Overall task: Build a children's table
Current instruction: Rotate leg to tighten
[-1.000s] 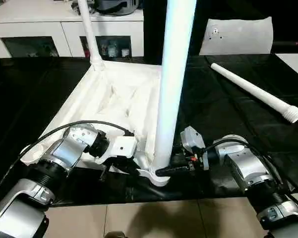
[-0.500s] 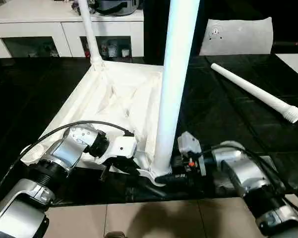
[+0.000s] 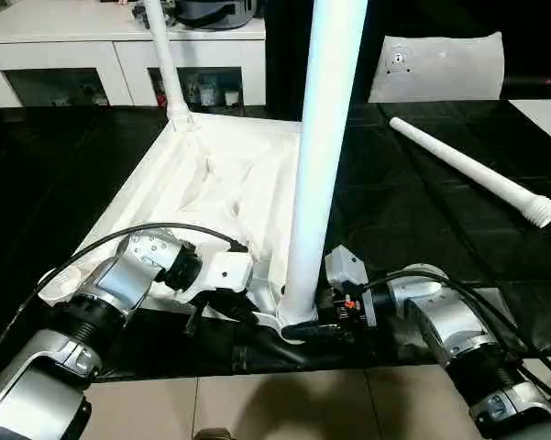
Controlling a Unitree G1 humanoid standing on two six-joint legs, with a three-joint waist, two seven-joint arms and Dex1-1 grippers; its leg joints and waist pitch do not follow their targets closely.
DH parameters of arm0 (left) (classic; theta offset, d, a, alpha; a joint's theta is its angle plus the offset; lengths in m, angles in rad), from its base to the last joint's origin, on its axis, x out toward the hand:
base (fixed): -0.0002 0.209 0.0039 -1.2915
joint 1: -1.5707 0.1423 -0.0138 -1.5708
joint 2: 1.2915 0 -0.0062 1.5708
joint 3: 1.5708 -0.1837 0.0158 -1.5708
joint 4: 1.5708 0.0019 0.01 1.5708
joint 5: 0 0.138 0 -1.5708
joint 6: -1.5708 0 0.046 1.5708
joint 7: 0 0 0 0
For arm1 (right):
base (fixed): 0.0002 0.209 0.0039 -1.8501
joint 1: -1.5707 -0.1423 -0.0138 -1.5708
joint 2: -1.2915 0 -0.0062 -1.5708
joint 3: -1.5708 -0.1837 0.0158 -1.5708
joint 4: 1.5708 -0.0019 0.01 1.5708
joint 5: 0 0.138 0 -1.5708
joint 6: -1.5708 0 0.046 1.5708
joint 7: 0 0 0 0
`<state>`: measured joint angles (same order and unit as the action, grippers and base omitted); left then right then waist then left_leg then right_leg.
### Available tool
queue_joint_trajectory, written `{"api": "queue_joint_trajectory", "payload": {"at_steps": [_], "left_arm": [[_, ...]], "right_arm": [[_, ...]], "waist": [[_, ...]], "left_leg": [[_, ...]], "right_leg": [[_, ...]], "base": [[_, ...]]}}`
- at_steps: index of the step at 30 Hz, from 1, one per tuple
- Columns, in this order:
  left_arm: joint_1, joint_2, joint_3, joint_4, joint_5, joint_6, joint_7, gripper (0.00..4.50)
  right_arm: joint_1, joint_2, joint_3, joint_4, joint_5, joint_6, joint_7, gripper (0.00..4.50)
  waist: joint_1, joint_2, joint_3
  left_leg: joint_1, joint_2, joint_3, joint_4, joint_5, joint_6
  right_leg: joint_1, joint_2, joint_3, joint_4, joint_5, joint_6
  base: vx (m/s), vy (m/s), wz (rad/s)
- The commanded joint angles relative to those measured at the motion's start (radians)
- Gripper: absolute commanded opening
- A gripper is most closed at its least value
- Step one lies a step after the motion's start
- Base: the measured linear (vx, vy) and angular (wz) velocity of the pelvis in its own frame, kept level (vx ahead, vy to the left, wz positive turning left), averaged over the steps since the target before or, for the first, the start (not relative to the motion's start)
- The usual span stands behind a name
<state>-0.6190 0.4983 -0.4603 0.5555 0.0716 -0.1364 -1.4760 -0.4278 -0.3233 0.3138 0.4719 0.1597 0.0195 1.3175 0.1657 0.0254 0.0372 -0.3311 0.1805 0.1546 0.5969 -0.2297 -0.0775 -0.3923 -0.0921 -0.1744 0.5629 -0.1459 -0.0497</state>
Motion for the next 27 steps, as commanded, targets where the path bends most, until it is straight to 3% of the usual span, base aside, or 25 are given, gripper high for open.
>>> {"api": "queue_joint_trajectory", "payload": {"at_steps": [1,8,12,19,22,25,26,27], "left_arm": [[-0.004,0.003,-0.041,0.019,0.047,-0.015,-0.014,0.00],[-0.005,0.007,-0.043,0.021,0.049,-0.017,-0.017,0.00],[-0.006,0.009,-0.044,0.022,0.050,-0.018,-0.018,0.00],[0.001,0.005,-0.039,0.013,0.048,0.010,-0.008,0.00],[0.022,-0.017,-0.012,-0.017,0.032,0.096,0.050,0.00],[0.047,-0.046,0.016,-0.057,0.006,0.172,0.104,0.00],[0.057,-0.058,0.025,-0.076,-0.004,0.201,0.121,0.00],[0.069,-0.087,0.046,-0.102,-0.018,0.257,0.171,0.00]], "right_arm": [[-0.004,0.000,-0.005,-0.024,0.009,0.007,0.009,3.21],[-0.003,0.014,0.004,-0.019,0.007,0.009,0.003,3.21],[-0.003,0.018,0.003,-0.018,0.018,0.025,0.011,2.87],[0.019,0.024,-0.002,-0.033,0.038,0.053,0.016,2.77],[0.066,0.047,-0.017,-0.064,0.055,0.072,-0.029,2.77],[0.103,0.079,-0.039,-0.073,0.051,0.062,-0.115,2.77],[0.111,0.092,-0.048,-0.069,0.046,0.052,-0.150,2.77],[0.116,0.120,-0.068,-0.050,0.032,0.044,-0.229,2.77]], "waist": [[-0.009,0.006,-0.061],[-0.009,0.005,-0.060],[-0.009,0.005,-0.060],[-0.009,0.010,-0.060],[-0.007,0.013,-0.059],[-0.010,0.010,-0.057],[-0.012,0.012,-0.052],[-0.018,0.015,-0.044]], "left_leg": [[-0.006,0.065,-0.011,-0.075,-0.145,0.047],[-0.005,0.063,-0.011,-0.075,-0.151,0.045],[-0.006,0.064,-0.011,-0.076,-0.150,0.045],[-0.006,0.065,-0.012,-0.076,-0.155,0.042],[-0.003,0.070,-0.013,-0.079,-0.160,0.035],[-0.005,0.067,-0.011,-0.080,-0.174,0.033],[-0.003,0.062,-0.012,-0.081,-0.198,0.030],[0.008,0.055,-0.009,-0.078,-0.247,0.027]], "right_leg": [[0.056,-0.088,0.075,-0.073,-0.416,-0.053],[0.056,-0.088,0.074,-0.075,-0.430,-0.047],[0.056,-0.088,0.074,-0.074,-0.421,-0.051],[0.056,-0.088,0.075,-0.073,-0.421,-0.052],[0.054,-0.090,0.077,-0.073,-0.411,-0.058],[0.056,-0.091,0.075,-0.078,-0.430,-0.054],[0.053,-0.090,0.072,-0.086,-0.481,-0.042],[0.046,-0.088,0.063,-0.103,-0.569,-0.017]], "base": [[0.000,0.000,0.00],[0.000,0.000,0.00],[0.000,0.000,0.00],[0.000,0.000,0.00],[0.000,0.000,0.00],[0.000,0.000,0.00],[0.000,0.000,0.00],[0.000,0.000,0.00]]}}
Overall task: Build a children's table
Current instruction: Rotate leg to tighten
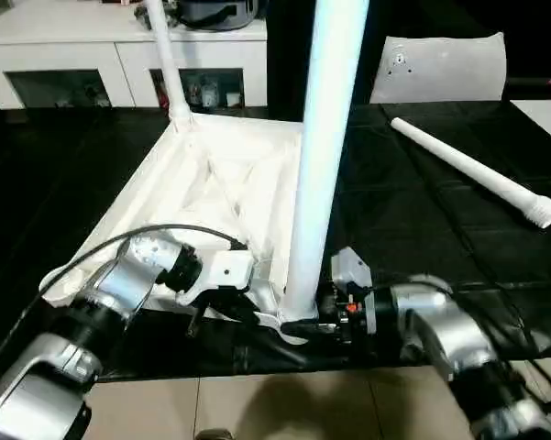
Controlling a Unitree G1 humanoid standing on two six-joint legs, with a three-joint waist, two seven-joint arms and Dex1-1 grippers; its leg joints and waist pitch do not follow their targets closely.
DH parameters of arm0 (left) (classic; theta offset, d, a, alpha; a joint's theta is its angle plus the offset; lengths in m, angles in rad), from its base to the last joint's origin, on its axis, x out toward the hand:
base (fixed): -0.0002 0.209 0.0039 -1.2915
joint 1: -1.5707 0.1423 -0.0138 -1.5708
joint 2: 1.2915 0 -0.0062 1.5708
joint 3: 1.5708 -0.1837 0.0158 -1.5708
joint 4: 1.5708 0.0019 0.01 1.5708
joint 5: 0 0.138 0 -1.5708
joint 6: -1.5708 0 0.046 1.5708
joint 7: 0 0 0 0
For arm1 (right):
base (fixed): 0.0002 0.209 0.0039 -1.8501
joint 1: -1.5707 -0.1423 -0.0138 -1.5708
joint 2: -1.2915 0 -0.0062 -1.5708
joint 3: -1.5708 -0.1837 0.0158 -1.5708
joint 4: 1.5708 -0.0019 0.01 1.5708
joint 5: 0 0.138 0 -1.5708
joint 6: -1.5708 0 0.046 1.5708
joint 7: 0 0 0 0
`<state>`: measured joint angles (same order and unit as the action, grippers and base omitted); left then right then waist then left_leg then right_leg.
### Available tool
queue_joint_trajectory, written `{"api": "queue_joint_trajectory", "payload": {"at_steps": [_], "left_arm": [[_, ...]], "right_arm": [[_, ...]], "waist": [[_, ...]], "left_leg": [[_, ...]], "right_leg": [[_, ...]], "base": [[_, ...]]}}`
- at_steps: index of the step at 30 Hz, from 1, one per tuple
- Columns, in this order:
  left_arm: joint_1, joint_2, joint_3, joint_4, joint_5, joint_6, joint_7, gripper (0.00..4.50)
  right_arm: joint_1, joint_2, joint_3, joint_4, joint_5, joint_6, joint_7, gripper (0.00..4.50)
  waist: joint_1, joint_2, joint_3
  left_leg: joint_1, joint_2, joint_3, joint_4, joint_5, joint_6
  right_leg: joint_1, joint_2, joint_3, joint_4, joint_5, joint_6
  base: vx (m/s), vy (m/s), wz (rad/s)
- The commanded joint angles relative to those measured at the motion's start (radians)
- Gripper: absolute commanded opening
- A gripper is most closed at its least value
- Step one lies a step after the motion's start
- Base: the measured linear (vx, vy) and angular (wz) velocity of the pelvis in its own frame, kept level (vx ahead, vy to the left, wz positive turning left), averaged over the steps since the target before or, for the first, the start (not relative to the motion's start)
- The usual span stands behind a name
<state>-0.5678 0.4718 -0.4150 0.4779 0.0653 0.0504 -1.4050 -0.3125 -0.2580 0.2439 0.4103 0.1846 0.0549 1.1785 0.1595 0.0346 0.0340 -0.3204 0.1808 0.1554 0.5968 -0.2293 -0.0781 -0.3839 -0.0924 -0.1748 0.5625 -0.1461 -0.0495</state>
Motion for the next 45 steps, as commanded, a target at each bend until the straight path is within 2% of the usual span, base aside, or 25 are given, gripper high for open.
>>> {"api": "queue_joint_trajectory", "payload": {"at_steps": [1,2,4,5,6,7,8,9,10,11,12,13,14,15,16,17,18,22,27,32,35,37,42,43,45], "left_arm": [[0.018,-0.061,0.001,-0.024,-0.012,0.070,0.100,0.00],[0.022,-0.071,0.008,-0.032,-0.016,0.088,0.117,0.00],[0.029,-0.102,0.027,-0.051,-0.022,0.140,0.174,0.00],[0.032,-0.132,0.042,-0.064,-0.021,0.184,0.229,0.00],[0.032,-0.138,0.045,-0.064,-0.020,0.191,0.240,0.00],[0.029,-0.166,0.061,-0.066,-0.018,0.225,0.290,0.00],[0.027,-0.198,0.080,-0.074,-0.012,0.269,0.350,0.00],[0.022,-0.237,0.102,-0.078,-0.005,0.313,0.420,0.00],[0.017,-0.261,0.116,-0.073,-0.002,0.327,0.463,0.00],[0.012,-0.285,0.130,-0.068,0.001,0.342,0.509,0.00],[0.004,-0.315,0.146,-0.060,0.004,0.356,0.564,0.00],[-0.010,-0.350,0.168,-0.043,0.012,0.359,0.641,0.00],[-0.010,-0.350,0.168,-0.043,0.012,0.359,0.641,0.00],[-0.037,-0.395,0.191,-0.012,0.021,0.346,0.733,0.00],[-0.043,-0.406,0.196,-0.011,0.025,0.348,0.758,0.00],[-0.047,-0.408,0.194,-0.013,0.031,0.347,0.769,0.00],[-0.048,-0.409,0.193,-0.016,0.036,0.348,0.774,0.00],[-0.053,-0.380,0.169,-0.008,0.060,0.310,0.758,0.00],[-0.007,-0.299,0.110,-0.052,0.082,0.230,0.637,0.00],[-0.002,-0.238,0.085,-0.025,0.071,0.103,0.565,0.00],[-0.012,-0.216,0.083,0.016,0.075,0.031,0.547,0.00],[-0.025,-0.208,0.093,0.060,0.081,-0.008,0.557,0.00],[-0.049,-0.194,0.116,0.130,0.071,-0.075,0.564,0.00],[-0.053,-0.193,0.120,0.137,0.066,-0.082,0.568,0.44],[-0.064,-0.202,0.153,0.156,0.038,-0.083,0.591,0.55]], "right_arm": [[0.001,0.054,0.001,0.012,0.007,0.009,-0.090,2.77],[0.002,0.064,-0.006,0.019,0.002,0.007,-0.116,2.77],[0.003,0.096,-0.028,0.036,-0.007,0.015,-0.193,2.76],[0.000,0.124,-0.047,0.049,-0.011,0.035,-0.257,2.76],[-0.002,0.129,-0.049,0.052,-0.012,0.034,-0.267,2.76],[-0.010,0.151,-0.059,0.068,-0.020,0.033,-0.314,2.76],[-0.019,0.175,-0.068,0.082,-0.027,0.036,-0.362,2.76],[-0.039,0.206,-0.086,0.112,-0.036,0.062,-0.444,2.76],[-0.054,0.221,-0.096,0.135,-0.042,0.073,-0.493,2.76],[-0.070,0.236,-0.106,0.159,-0.049,0.083,-0.544,2.76],[-0.091,0.253,-0.120,0.189,-0.057,0.099,-0.607,2.76],[-0.121,0.273,-0.145,0.232,-0.057,0.123,-0.686,2.76],[-0.121,0.273,-0.145,0.232,-0.057,0.123,-0.686,2.76],[-0.160,0.295,-0.175,0.284,-0.050,0.124,-0.761,2.76],[-0.169,0.302,-0.184,0.295,-0.051,0.121,-0.780,2.76],[-0.172,0.307,-0.191,0.300,-0.051,0.115,-0.788,3.11],[-0.174,0.310,-0.195,0.301,-0.051,0.114,-0.792,3.11],[-0.173,0.314,-0.217,0.301,-0.051,0.099,-0.812,3.57],[-0.149,0.300,-0.226,0.289,-0.086,0.039,-0.841,4.03],[-0.100,0.273,-0.267,0.165,-0.050,0.023,-0.839,4.46],[-0.062,0.253,-0.280,0.093,-0.042,0.015,-0.832,4.49],[-0.031,0.232,-0.281,0.053,-0.061,-0.007,-0.840,4.49],[0.046,0.214,-0.291,-0.065,-0.024,0.012,-0.806,4.49],[0.054,0.213,-0.291,-0.080,-0.018,0.014,-0.802,4.50],[0.084,0.217,-0.295,-0.128,-0.008,0.012,-0.814,4.50]], "waist": [[-0.023,0.006,-0.030],[-0.030,0.005,-0.031],[-0.052,0.009,-0.033],[-0.072,0.025,-0.032],[-0.096,0.034,-0.029],[-0.093,0.052,-0.021],[-0.080,0.056,-0.021],[-0.090,0.016,-0.014],[-0.094,-0.014,-0.013],[-0.091,-0.031,-0.007],[-0.083,-0.036,-0.021],[-0.068,-0.020,-0.038],[-0.078,-0.017,-0.037],[-0.084,0.000,-0.048],[-0.094,0.003,-0.051],[-0.095,0.000,-0.052],[-0.097,-0.001,-0.050],[-0.095,-0.004,-0.045],[-0.099,0.001,-0.044],[-0.095,0.002,-0.046],[-0.085,0.000,-0.058],[-0.071,0.009,-0.059],[-0.063,0.002,-0.053],[-0.063,0.004,-0.051],[-0.064,0.005,-0.048]], "left_leg": [[0.014,0.046,-0.010,-0.069,-0.309,0.017],[0.021,0.040,-0.010,-0.065,-0.325,0.014],[0.014,0.043,-0.020,-0.066,-0.359,0.013],[0.013,0.062,-0.028,-0.076,-0.409,0.015],[0.008,0.093,-0.042,-0.096,-0.514,0.015],[-0.037,0.157,-0.074,-0.161,-0.678,0.007],[-0.045,0.175,-0.074,-0.189,-0.750,-0.005],[0.010,0.132,-0.049,-0.176,-0.764,-0.010],[0.029,0.063,-0.034,-0.118,-0.683,-0.026],[0.055,-0.018,-0.005,0.012,-0.346,-0.020],[0.007,-0.018,-0.014,0.019,-0.145,0.026],[-0.050,0.002,-0.029,-0.044,-0.048,0.030],[-0.063,0.014,-0.034,-0.061,-0.046,0.025],[-0.038,0.025,-0.034,-0.066,-0.061,0.018],[-0.033,0.036,-0.038,-0.071,-0.091,0.023],[-0.038,0.038,-0.038,-0.073,-0.102,0.029],[-0.039,0.038,-0.035,-0.074,-0.126,0.041],[-0.037,0.038,-0.032,-0.079,-0.160,0.058],[-0.039,0.041,-0.034,-0.083,-0.166,0.049],[-0.036,0.045,-0.033,-0.085,-0.132,0.061],[-0.036,0.048,-0.030,-0.076,-0.046,0.078],[-0.036,0.052,-0.030,-0.070,0.009,0.093],[-0.040,0.048,-0.026,-0.078,-0.062,0.080],[-0.039,0.048,-0.026,-0.079,-0.081,0.072],[-0.040,0.046,-0.025,-0.081,-0.099,0.062]], "right_leg": [[0.028,-0.087,0.043,-0.126,-0.672,0.018],[0.028,-0.083,0.033,-0.137,-0.703,0.040],[0.041,-0.077,0.011,-0.143,-0.705,0.083],[0.050,-0.074,0.000,-0.145,-0.667,0.085],[0.069,-0.067,-0.011,-0.127,-0.597,0.073],[0.112,-0.060,0.030,0.005,-0.446,0.036],[0.111,-0.056,0.068,0.084,-0.313,0.002],[0.055,-0.057,0.120,0.063,-0.278,-0.019],[0.031,-0.066,0.126,-0.023,-0.520,0.000],[-0.024,-0.114,0.096,-0.134,-0.988,0.073],[0.024,-0.143,0.111,-0.122,-1.013,0.091],[0.069,-0.114,0.106,-0.087,-0.805,0.075],[0.066,-0.092,0.102,-0.069,-0.689,0.051],[0.049,-0.069,0.097,-0.061,-0.502,-0.007],[0.052,-0.066,0.093,-0.054,-0.390,-0.067],[0.056,-0.067,0.092,-0.052,-0.363,-0.085],[0.055,-0.068,0.091,-0.056,-0.355,-0.102],[0.054,-0.075,0.091,-0.068,-0.402,-0.097],[0.055,-0.077,0.094,-0.066,-0.388,-0.098],[0.056,-0.076,0.098,-0.061,-0.308,-0.118],[0.056,-0.076,0.102,-0.041,-0.178,-0.149],[0.050,-0.074,0.101,-0.030,-0.108,-0.163],[0.056,-0.079,0.100,-0.046,-0.213,-0.120],[0.054,-0.079,0.100,-0.052,-0.247,-0.112],[0.053,-0.078,0.099,-0.058,-0.288,-0.101]], "base": [[0.000,0.000,0.00],[0.000,0.000,0.00],[0.000,0.000,0.00],[0.000,0.000,0.00],[-0.055,0.025,-0.03],[-0.055,0.025,-0.03],[-0.068,0.011,-0.04],[0.000,0.000,0.00],[0.000,0.000,0.00],[-0.016,-0.078,0.02],[0.010,-0.057,-0.24],[0.010,-0.057,-0.24],[0.068,-0.011,-0.30],[0.000,0.000,0.00],[0.000,0.000,0.00],[0.000,0.000,0.00],[0.000,0.000,0.00],[0.000,0.000,0.00],[0.000,0.000,0.00],[0.000,0.000,0.00],[0.000,0.000,0.00],[0.000,0.000,0.00],[0.000,0.000,0.00],[0.000,0.000,0.00],[0.000,0.000,0.00]]}}
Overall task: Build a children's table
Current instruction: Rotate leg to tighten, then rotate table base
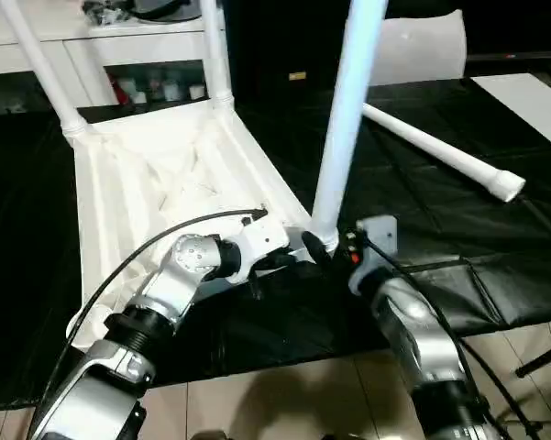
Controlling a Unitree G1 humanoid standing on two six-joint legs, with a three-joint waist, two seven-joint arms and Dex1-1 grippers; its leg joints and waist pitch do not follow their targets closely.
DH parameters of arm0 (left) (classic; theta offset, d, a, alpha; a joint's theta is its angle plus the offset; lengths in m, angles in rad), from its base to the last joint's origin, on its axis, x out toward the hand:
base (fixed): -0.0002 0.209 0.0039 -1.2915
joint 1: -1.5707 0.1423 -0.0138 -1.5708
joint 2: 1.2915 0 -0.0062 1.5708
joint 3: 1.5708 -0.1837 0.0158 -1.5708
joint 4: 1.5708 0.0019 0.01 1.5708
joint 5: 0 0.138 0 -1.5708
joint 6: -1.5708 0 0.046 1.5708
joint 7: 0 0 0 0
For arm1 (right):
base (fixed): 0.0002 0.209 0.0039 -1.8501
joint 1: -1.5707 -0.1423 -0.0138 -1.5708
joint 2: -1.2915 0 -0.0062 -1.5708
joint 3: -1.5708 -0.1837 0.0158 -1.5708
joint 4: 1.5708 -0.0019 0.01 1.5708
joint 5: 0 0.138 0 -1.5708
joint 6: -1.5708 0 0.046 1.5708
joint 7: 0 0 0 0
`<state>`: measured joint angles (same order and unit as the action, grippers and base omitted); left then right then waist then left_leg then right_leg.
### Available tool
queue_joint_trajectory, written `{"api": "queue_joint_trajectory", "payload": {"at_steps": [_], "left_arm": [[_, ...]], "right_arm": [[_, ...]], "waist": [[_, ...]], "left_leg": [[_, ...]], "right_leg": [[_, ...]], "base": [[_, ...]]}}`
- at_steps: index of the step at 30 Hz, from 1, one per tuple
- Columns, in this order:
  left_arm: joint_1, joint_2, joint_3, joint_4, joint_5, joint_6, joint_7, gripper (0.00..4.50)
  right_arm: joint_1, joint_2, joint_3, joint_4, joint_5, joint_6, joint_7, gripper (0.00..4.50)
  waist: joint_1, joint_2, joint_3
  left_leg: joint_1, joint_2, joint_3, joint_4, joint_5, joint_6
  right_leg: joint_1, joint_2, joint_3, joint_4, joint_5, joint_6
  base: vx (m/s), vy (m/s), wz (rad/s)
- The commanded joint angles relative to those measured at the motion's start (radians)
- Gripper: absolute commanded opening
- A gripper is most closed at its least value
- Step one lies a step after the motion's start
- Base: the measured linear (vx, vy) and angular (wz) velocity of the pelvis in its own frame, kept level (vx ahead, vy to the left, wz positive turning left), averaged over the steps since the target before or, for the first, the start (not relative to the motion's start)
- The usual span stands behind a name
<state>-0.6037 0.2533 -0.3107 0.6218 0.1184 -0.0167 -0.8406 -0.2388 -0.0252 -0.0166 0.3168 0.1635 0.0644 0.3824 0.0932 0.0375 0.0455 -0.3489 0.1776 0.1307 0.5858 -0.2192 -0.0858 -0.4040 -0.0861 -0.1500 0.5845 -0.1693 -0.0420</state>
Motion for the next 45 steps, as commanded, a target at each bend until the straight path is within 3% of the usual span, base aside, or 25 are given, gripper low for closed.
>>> {"api": "queue_joint_trajectory", "payload": {"at_steps": [1,4,11,13,16,17,19,21,22,23,24,26,27,30,33,39,40,44,45], "left_arm": [[-0.031,0.012,0.062,0.018,-0.027,-0.019,0.033,0.60],[-0.022,0.004,0.095,0.015,-0.067,-0.029,0.033,0.90],[0.009,-0.003,0.148,-0.028,-0.134,-0.010,0.032,1.31],[0.022,0.000,0.168,-0.045,-0.150,-0.008,0.043,1.65],[0.043,0.014,0.239,-0.105,-0.174,0.044,0.122,1.71],[0.043,0.014,0.239,-0.105,-0.174,0.044,0.122,1.86],[0.069,0.061,0.300,-0.188,-0.139,0.121,0.233,1.86],[0.124,0.157,0.349,-0.311,-0.054,0.216,0.315,1.86],[0.149,0.194,0.376,-0.361,-0.023,0.271,0.328,1.86],[0.166,0.217,0.394,-0.394,-0.006,0.309,0.337,1.86],[0.186,0.246,0.410,-0.430,0.012,0.341,0.328,1.86],[0.223,0.294,0.427,-0.492,0.033,0.400,0.302,1.71],[0.249,0.324,0.439,-0.525,0.041,0.445,0.286,1.61],[0.281,0.364,0.439,-0.557,0.057,0.497,0.271,1.40],[0.332,0.420,0.415,-0.615,0.067,0.587,0.273,1.07],[0.357,0.445,0.377,-0.626,0.080,0.663,0.224,0.56],[0.357,0.448,0.375,-0.625,0.086,0.669,0.226,0.50],[0.368,0.470,0.352,-0.631,0.079,0.707,0.214,0.14],[0.371,0.471,0.345,-0.631,0.069,0.720,0.209,0.05]], "right_arm": [[0.026,-0.018,-0.026,-0.066,0.023,0.018,-0.005,4.50],[0.079,-0.030,0.007,-0.177,0.058,0.066,0.050,4.50],[0.127,-0.055,0.028,-0.277,0.078,0.090,0.093,4.50],[0.146,-0.069,0.033,-0.314,0.087,0.107,0.103,4.50],[0.186,-0.122,0.092,-0.384,0.068,0.158,0.156,4.50],[0.186,-0.122,0.092,-0.384,0.068,0.158,0.156,4.50],[0.211,-0.160,0.148,-0.434,0.060,0.204,0.205,4.50],[0.216,-0.179,0.174,-0.462,0.061,0.268,0.211,4.50],[0.206,-0.186,0.179,-0.460,0.053,0.282,0.209,4.50],[0.200,-0.191,0.182,-0.458,0.048,0.290,0.209,4.50],[0.193,-0.197,0.188,-0.458,0.043,0.298,0.212,4.50],[0.177,-0.201,0.191,-0.458,0.051,0.321,0.210,4.50],[0.165,-0.199,0.191,-0.455,0.059,0.340,0.205,4.50],[0.150,-0.190,0.190,-0.443,0.063,0.359,0.198,4.50],[0.094,-0.185,0.208,-0.390,0.043,0.407,0.180,4.50],[0.004,-0.182,0.247,-0.292,-0.003,0.456,0.170,4.50],[-0.002,-0.182,0.249,-0.286,-0.007,0.461,0.169,4.50],[-0.025,-0.193,0.275,-0.262,-0.019,0.484,0.179,4.50],[-0.032,-0.193,0.281,-0.251,-0.023,0.487,0.180,4.50]], "waist": [[0.002,-0.001,-0.060],[0.004,-0.001,-0.060],[0.004,-0.004,-0.061],[0.005,-0.003,-0.063],[0.004,0.009,-0.063],[0.002,0.006,-0.064],[0.002,0.005,-0.063],[-0.007,0.011,-0.062],[-0.012,0.018,-0.059],[-0.017,0.016,-0.059],[-0.016,0.013,-0.056],[-0.013,0.013,-0.053],[-0.010,0.017,-0.054],[-0.001,0.024,-0.052],[0.000,0.022,-0.057],[-0.005,0.023,-0.057],[-0.006,0.028,-0.057],[-0.006,0.023,-0.060],[-0.006,0.026,-0.059]], "left_leg": [[-0.010,0.051,0.000,-0.071,-0.118,0.062],[-0.013,0.051,0.001,-0.070,-0.121,0.069],[-0.015,0.052,0.002,-0.069,-0.098,0.077],[-0.015,0.055,0.000,-0.068,-0.081,0.081],[-0.015,0.054,0.000,-0.065,-0.083,0.082],[-0.015,0.054,0.001,-0.065,-0.085,0.084],[-0.016,0.054,0.001,-0.066,-0.101,0.077],[-0.022,0.054,-0.003,-0.069,-0.097,0.076],[-0.019,0.051,-0.001,-0.067,-0.102,0.075],[-0.017,0.053,-0.001,-0.068,-0.109,0.068],[-0.011,0.048,0.005,-0.064,-0.114,0.064],[-0.009,0.047,0.005,-0.066,-0.119,0.061],[-0.003,0.055,0.002,-0.068,-0.128,0.056],[0.003,0.056,0.004,-0.069,-0.154,0.053],[-0.001,0.061,-0.004,-0.072,-0.153,0.036],[-0.006,0.050,0.000,-0.066,-0.138,0.036],[-0.005,0.050,0.000,-0.066,-0.136,0.037],[-0.005,0.050,0.001,-0.063,-0.117,0.040],[-0.005,0.049,0.001,-0.063,-0.113,0.042]], "right_leg": [[0.072,-0.086,0.074,-0.080,-0.285,-0.102],[0.074,-0.084,0.074,-0.081,-0.289,-0.087],[0.073,-0.084,0.073,-0.078,-0.272,-0.094],[0.072,-0.081,0.073,-0.072,-0.232,-0.103],[0.076,-0.080,0.072,-0.068,-0.182,-0.118],[0.076,-0.078,0.072,-0.069,-0.178,-0.117],[0.081,-0.078,0.070,-0.069,-0.201,-0.108],[0.084,-0.075,0.068,-0.066,-0.195,-0.100],[0.079,-0.073,0.066,-0.073,-0.220,-0.095],[0.080,-0.073,0.067,-0.074,-0.233,-0.094],[0.072,-0.068,0.067,-0.083,-0.268,-0.088],[0.069,-0.067,0.067,-0.085,-0.317,-0.080],[0.066,-0.068,0.069,-0.081,-0.322,-0.085],[0.055,-0.067,0.073,-0.084,-0.312,-0.098],[0.064,-0.068,0.075,-0.065,-0.250,-0.119],[0.066,-0.070,0.075,-0.068,-0.237,-0.130],[0.066,-0.068,0.075,-0.068,-0.233,-0.130],[0.068,-0.068,0.074,-0.066,-0.205,-0.134],[0.068,-0.066,0.073,-0.064,-0.206,-0.137]], "base": [[0.000,0.000,0.00],[0.000,0.000,0.00],[0.000,0.000,0.00],[0.000,0.000,0.00],[0.000,0.000,0.00],[0.000,0.000,0.00],[0.000,0.000,0.00],[0.000,0.000,0.00],[0.000,0.000,0.00],[0.000,0.000,0.00],[0.000,0.000,0.00],[0.000,0.000,0.00],[0.000,0.000,0.00],[0.000,0.000,0.00],[0.000,0.000,0.00],[0.000,0.000,0.00],[0.000,0.000,0.00],[0.000,0.000,0.00],[0.000,0.000,0.00]]}}
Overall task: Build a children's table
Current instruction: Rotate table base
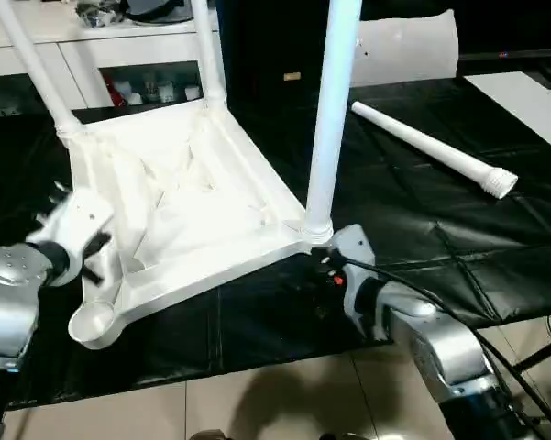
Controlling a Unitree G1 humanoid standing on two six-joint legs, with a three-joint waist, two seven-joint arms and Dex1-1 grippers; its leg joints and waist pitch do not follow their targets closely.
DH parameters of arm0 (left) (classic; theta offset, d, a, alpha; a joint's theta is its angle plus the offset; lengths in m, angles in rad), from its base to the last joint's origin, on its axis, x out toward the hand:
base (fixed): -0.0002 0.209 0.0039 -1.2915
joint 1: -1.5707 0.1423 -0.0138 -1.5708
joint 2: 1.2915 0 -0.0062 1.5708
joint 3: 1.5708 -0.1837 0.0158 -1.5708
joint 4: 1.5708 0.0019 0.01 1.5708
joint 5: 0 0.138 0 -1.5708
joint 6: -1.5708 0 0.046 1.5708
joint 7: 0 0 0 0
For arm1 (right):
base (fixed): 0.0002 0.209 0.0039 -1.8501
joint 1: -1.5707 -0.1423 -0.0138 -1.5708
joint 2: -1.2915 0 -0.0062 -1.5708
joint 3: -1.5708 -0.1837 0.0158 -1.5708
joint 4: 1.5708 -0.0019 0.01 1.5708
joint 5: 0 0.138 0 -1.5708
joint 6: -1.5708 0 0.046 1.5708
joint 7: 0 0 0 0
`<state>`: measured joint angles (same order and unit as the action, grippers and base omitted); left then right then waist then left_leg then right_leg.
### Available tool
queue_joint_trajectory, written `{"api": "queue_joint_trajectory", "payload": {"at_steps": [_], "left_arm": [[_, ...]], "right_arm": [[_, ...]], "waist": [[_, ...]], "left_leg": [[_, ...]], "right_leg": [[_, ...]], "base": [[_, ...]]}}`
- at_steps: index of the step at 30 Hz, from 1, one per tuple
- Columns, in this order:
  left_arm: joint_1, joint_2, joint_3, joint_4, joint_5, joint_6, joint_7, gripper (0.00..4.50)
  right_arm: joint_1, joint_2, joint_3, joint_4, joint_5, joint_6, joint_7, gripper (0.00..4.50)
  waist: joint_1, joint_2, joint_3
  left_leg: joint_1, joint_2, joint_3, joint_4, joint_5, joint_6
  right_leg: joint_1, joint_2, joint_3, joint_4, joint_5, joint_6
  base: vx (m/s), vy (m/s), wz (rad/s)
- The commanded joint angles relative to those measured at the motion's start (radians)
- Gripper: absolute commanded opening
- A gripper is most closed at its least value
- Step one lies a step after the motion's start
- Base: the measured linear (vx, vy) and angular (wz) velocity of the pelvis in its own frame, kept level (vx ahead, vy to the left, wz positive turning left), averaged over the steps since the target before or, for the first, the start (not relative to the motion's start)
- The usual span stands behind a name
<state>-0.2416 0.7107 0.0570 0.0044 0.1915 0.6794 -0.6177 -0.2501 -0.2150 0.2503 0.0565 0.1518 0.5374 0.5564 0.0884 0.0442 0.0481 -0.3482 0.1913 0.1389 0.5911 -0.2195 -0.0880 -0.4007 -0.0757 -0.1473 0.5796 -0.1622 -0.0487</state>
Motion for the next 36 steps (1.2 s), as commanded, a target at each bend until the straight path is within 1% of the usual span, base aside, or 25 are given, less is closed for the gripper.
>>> {"api": "queue_joint_trajectory", "payload": {"at_steps": [1,3,4,8,9,12,14,15,16,17,18,19,20,21,22,23,24,25,26,27,29,30,33,35,36], "left_arm": [[0.013,0.017,-0.031,-0.009,-0.004,0.027,-0.020,0.05],[0.020,0.024,-0.045,0.000,0.008,0.029,-0.026,0.05],[0.028,0.033,-0.059,0.013,0.022,0.029,-0.028,0.05],[0.035,0.024,-0.064,0.011,-0.005,0.032,-0.060,0.05],[0.035,0.021,-0.067,0.013,-0.015,0.033,-0.066,0.05],[0.045,0.040,-0.104,0.028,-0.020,0.040,-0.103,0.05],[0.059,0.061,-0.129,0.014,-0.030,0.054,-0.139,0.05],[0.063,0.065,-0.133,0.004,-0.039,0.061,-0.153,0.05],[0.071,0.071,-0.141,-0.019,-0.060,0.078,-0.185,0.05],[0.080,0.075,-0.147,-0.044,-0.085,0.087,-0.221,0.05],[0.094,0.078,-0.158,-0.086,-0.135,0.099,-0.287,0.05],[0.098,0.078,-0.161,-0.100,-0.150,0.104,-0.306,0.05],[0.108,0.084,-0.175,-0.127,-0.178,0.103,-0.348,0.05],[0.116,0.090,-0.190,-0.150,-0.204,0.101,-0.386,0.05],[0.117,0.090,-0.192,-0.152,-0.206,0.098,-0.390,0.05],[0.119,0.091,-0.197,-0.156,-0.214,0.090,-0.403,0.05],[0.118,0.082,-0.204,-0.168,-0.238,0.099,-0.423,0.05],[0.116,0.077,-0.214,-0.183,-0.257,0.092,-0.444,0.05],[0.115,0.075,-0.222,-0.194,-0.269,0.089,-0.457,0.05],[0.109,0.066,-0.232,-0.220,-0.293,0.109,-0.473,0.05],[0.107,0.063,-0.236,-0.230,-0.301,0.113,-0.479,0.05],[0.083,0.025,-0.238,-0.233,-0.312,0.125,-0.463,0.05],[0.046,-0.021,-0.243,-0.216,-0.321,0.129,-0.444,0.05],[0.011,-0.055,-0.251,-0.207,-0.333,0.136,-0.435,0.05],[-0.010,-0.071,-0.261,-0.198,-0.336,0.133,-0.432,0.05]], "right_arm": [[-0.027,0.000,0.018,0.021,-0.017,0.010,0.005,4.50],[-0.039,0.005,0.022,0.042,-0.024,0.002,0.003,4.50],[-0.060,0.016,0.025,0.077,-0.033,-0.016,0.001,4.50],[-0.102,0.048,0.017,0.152,-0.046,-0.060,-0.023,4.50],[-0.111,0.053,0.016,0.168,-0.048,-0.067,-0.029,4.50],[-0.147,0.074,0.012,0.231,-0.056,-0.095,-0.053,4.50],[-0.169,0.086,0.011,0.269,-0.059,-0.110,-0.060,4.50],[-0.176,0.089,0.010,0.279,-0.061,-0.117,-0.062,4.50],[-0.191,0.099,0.006,0.306,-0.066,-0.135,-0.067,4.50],[-0.206,0.108,0.000,0.333,-0.067,-0.149,-0.071,4.50],[-0.232,0.123,-0.009,0.381,-0.070,-0.175,-0.081,4.50],[-0.241,0.127,-0.013,0.398,-0.071,-0.183,-0.085,4.50],[-0.256,0.134,-0.015,0.428,-0.073,-0.196,-0.089,4.50],[-0.273,0.140,-0.016,0.462,-0.077,-0.212,-0.094,4.50],[-0.275,0.141,-0.016,0.466,-0.077,-0.214,-0.094,4.50],[-0.280,0.144,-0.016,0.476,-0.078,-0.219,-0.096,4.50],[-0.294,0.151,-0.017,0.502,-0.079,-0.231,-0.099,4.50],[-0.304,0.156,-0.017,0.522,-0.081,-0.243,-0.101,4.50],[-0.311,0.159,-0.016,0.535,-0.081,-0.251,-0.102,4.50],[-0.324,0.167,-0.020,0.563,-0.086,-0.268,-0.102,4.50],[-0.329,0.169,-0.021,0.572,-0.088,-0.274,-0.101,4.50],[-0.344,0.178,-0.028,0.605,-0.096,-0.295,-0.100,4.50],[-0.354,0.183,-0.034,0.623,-0.099,-0.306,-0.099,4.50],[-0.361,0.184,-0.036,0.639,-0.100,-0.316,-0.100,4.50],[-0.367,0.186,-0.037,0.653,-0.101,-0.325,-0.100,4.50]], "waist": [[-0.002,0.020,-0.061],[-0.002,0.020,-0.060],[-0.001,0.020,-0.061],[-0.001,0.020,-0.062],[-0.002,0.018,-0.063],[-0.001,0.021,-0.064],[-0.002,0.021,-0.064],[-0.005,0.022,-0.061],[-0.004,0.022,-0.063],[-0.006,0.018,-0.061],[-0.006,0.020,-0.062],[-0.007,0.022,-0.060],[-0.009,0.021,-0.060],[-0.008,0.023,-0.062],[-0.011,0.021,-0.062],[-0.012,0.021,-0.062],[-0.014,0.017,-0.063],[-0.018,0.016,-0.063],[-0.021,0.013,-0.062],[-0.023,0.015,-0.062],[-0.029,0.015,-0.060],[-0.033,0.014,-0.060],[-0.032,0.014,-0.059],[-0.033,0.012,-0.059],[-0.034,0.017,-0.059]], "left_leg": [[-0.005,0.037,-0.008,-0.069,-0.119,0.043],[-0.004,0.036,-0.007,-0.069,-0.136,0.042],[-0.004,0.036,-0.008,-0.069,-0.136,0.041],[-0.003,0.037,-0.008,-0.069,-0.134,0.037],[-0.003,0.038,-0.008,-0.069,-0.127,0.035],[-0.002,0.038,-0.007,-0.068,-0.122,0.035],[-0.002,0.039,-0.009,-0.070,-0.131,0.033],[-0.003,0.039,-0.008,-0.072,-0.147,0.030],[-0.001,0.039,-0.008,-0.071,-0.153,0.024],[-0.003,0.038,-0.008,-0.072,-0.156,0.025],[-0.004,0.040,-0.009,-0.073,-0.162,0.019],[0.002,0.040,-0.007,-0.073,-0.174,0.017],[0.001,0.040,-0.007,-0.072,-0.169,0.015],[0.000,0.040,-0.007,-0.073,-0.159,0.014],[-0.002,0.037,-0.005,-0.072,-0.150,0.017],[-0.002,0.037,-0.005,-0.071,-0.148,0.019],[-0.005,0.034,-0.003,-0.069,-0.129,0.027],[-0.006,0.034,-0.003,-0.069,-0.121,0.032],[-0.007,0.033,-0.002,-0.068,-0.121,0.034],[-0.006,0.033,-0.003,-0.068,-0.125,0.036],[-0.006,0.034,-0.003,-0.068,-0.134,0.036],[-0.006,0.034,-0.001,-0.067,-0.141,0.034],[-0.004,0.033,0.000,-0.065,-0.144,0.033],[-0.007,0.032,0.000,-0.065,-0.149,0.032],[-0.005,0.030,0.000,-0.063,-0.158,0.033]], "right_leg": [[0.063,-0.077,0.070,-0.060,-0.225,-0.128],[0.062,-0.078,0.070,-0.065,-0.246,-0.124],[0.062,-0.078,0.070,-0.063,-0.246,-0.123],[0.061,-0.079,0.070,-0.063,-0.239,-0.129],[0.062,-0.080,0.071,-0.059,-0.226,-0.135],[0.060,-0.079,0.072,-0.056,-0.205,-0.146],[0.061,-0.081,0.072,-0.055,-0.211,-0.148],[0.062,-0.080,0.072,-0.057,-0.225,-0.146],[0.062,-0.083,0.073,-0.056,-0.226,-0.149],[0.064,-0.082,0.073,-0.057,-0.233,-0.149],[0.064,-0.089,0.074,-0.054,-0.242,-0.158],[0.060,-0.085,0.074,-0.059,-0.255,-0.161],[0.060,-0.085,0.076,-0.057,-0.247,-0.164],[0.062,-0.084,0.076,-0.054,-0.229,-0.170],[0.063,-0.081,0.075,-0.050,-0.208,-0.175],[0.063,-0.082,0.076,-0.051,-0.205,-0.175],[0.067,-0.082,0.076,-0.047,-0.191,-0.177],[0.067,-0.082,0.076,-0.047,-0.192,-0.178],[0.067,-0.081,0.075,-0.048,-0.198,-0.177],[0.068,-0.083,0.075,-0.049,-0.216,-0.176],[0.068,-0.081,0.074,-0.052,-0.242,-0.172],[0.068,-0.081,0.075,-0.052,-0.257,-0.168],[0.066,-0.079,0.075,-0.055,-0.273,-0.166],[0.068,-0.079,0.074,-0.055,-0.281,-0.163],[0.066,-0.078,0.074,-0.056,-0.298,-0.159]], "base": [[0.000,0.000,0.00],[0.000,0.000,0.00],[0.000,0.000,0.00],[0.000,0.000,0.00],[0.000,0.000,0.00],[0.000,0.000,0.00],[0.000,0.000,0.00],[0.000,0.000,0.00],[0.000,0.000,0.00],[0.000,0.000,0.00],[0.000,0.000,0.00],[0.000,0.000,0.00],[0.000,0.000,0.00],[0.000,0.000,0.00],[0.000,0.000,0.00],[0.000,0.000,0.00],[0.000,0.000,0.00],[0.000,0.000,0.00],[0.000,0.000,0.00],[0.000,0.000,0.00],[0.000,0.000,0.00],[0.000,0.000,0.00],[0.000,0.000,0.00],[0.000,0.000,0.00],[0.000,0.000,0.00]]}}
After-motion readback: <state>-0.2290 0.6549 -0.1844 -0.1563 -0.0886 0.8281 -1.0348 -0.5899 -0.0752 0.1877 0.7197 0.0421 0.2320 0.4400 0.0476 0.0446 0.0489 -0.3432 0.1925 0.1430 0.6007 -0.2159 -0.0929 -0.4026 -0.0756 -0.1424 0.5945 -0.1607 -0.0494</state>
